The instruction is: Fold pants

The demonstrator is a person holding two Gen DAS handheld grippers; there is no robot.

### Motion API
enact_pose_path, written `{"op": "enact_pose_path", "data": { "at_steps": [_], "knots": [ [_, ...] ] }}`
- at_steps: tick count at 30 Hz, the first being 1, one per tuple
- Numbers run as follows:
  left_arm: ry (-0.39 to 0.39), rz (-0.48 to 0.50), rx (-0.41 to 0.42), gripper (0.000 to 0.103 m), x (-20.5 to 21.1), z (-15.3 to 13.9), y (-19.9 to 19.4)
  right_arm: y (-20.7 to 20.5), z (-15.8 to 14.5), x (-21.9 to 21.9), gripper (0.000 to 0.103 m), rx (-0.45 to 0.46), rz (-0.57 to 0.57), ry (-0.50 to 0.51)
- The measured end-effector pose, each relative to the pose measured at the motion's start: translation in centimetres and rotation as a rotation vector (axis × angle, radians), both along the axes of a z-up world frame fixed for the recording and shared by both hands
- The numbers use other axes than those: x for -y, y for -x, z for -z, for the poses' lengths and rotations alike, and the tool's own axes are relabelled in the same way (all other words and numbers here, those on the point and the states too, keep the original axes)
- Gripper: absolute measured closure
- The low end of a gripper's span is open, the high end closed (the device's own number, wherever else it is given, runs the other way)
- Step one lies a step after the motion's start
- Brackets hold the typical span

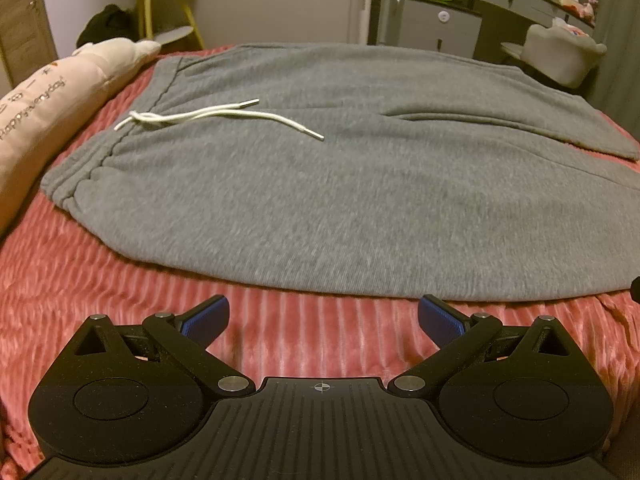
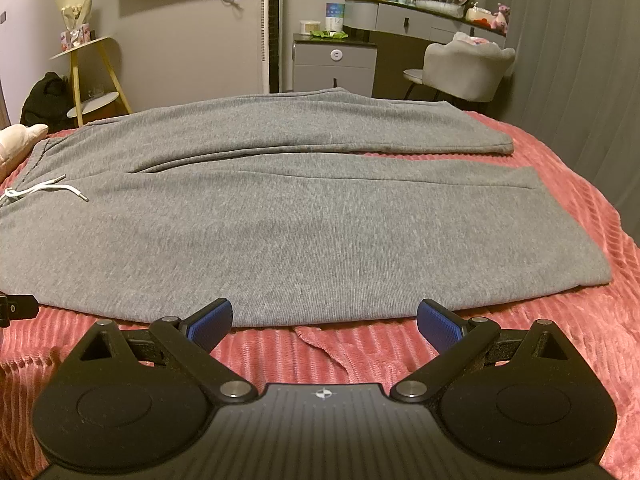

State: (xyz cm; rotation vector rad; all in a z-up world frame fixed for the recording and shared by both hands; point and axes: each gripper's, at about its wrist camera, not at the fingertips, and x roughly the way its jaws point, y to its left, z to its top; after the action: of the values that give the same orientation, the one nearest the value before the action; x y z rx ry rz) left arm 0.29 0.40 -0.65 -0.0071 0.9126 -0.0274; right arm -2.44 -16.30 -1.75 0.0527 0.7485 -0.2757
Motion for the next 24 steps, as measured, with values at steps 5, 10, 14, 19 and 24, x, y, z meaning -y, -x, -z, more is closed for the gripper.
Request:
{"op": "enact_pose_path", "data": {
  "at_steps": [5, 10, 14, 19, 24],
  "knots": [
    [0.004, -0.001, -0.005, 0.000, -0.03, 0.07, 0.09, -0.04, 0.00, 0.00, 0.004, 0.000, 0.001, -0.007],
    [0.007, 0.001, -0.007, 0.000, -0.04, 0.03, 0.09, -0.02, 0.04, 0.09, 0.004, 0.001, 0.003, -0.018],
    [0.007, 0.003, -0.010, 0.000, 0.06, -0.03, -0.10, -0.08, 0.08, 0.24, 0.004, 0.001, 0.004, -0.025],
    [0.008, 0.004, -0.016, 0.000, 0.10, -0.03, -0.22, -0.09, 0.18, 0.38, 0.004, 0.000, 0.002, -0.032],
    [0.006, 0.007, -0.023, 0.000, 0.20, 0.04, -0.36, -0.13, 0.24, 0.47, 0.004, 0.000, 0.001, -0.037]
  ]
}}
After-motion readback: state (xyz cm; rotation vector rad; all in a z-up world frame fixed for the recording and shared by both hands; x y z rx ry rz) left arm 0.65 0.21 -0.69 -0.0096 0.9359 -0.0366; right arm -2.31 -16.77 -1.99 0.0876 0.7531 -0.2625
